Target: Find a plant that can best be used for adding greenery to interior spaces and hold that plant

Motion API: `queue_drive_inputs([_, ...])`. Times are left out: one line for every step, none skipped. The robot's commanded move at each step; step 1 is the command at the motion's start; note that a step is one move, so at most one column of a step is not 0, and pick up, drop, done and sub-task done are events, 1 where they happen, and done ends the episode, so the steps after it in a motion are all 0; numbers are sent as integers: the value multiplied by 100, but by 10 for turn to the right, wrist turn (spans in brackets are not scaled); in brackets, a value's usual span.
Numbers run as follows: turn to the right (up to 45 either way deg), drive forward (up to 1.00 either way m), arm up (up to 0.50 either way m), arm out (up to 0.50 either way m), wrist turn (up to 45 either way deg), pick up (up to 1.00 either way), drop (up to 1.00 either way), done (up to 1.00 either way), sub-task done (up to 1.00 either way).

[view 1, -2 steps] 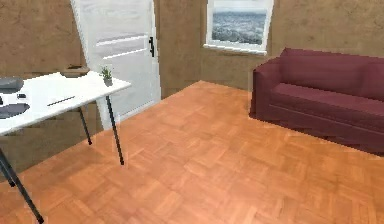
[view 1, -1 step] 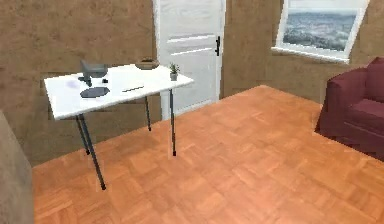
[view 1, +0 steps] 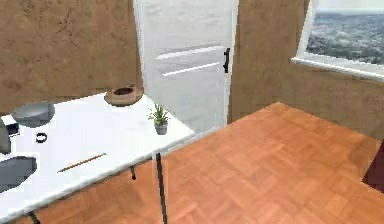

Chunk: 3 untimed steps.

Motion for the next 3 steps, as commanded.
queue_drive_inputs([-450,0,0,0,0,0,0,0,0])
queue_drive_inputs([-450,0,0,0,0,0,0,0,0])
queue_drive_inputs([450,0,0,0,0,0,0,0,0])
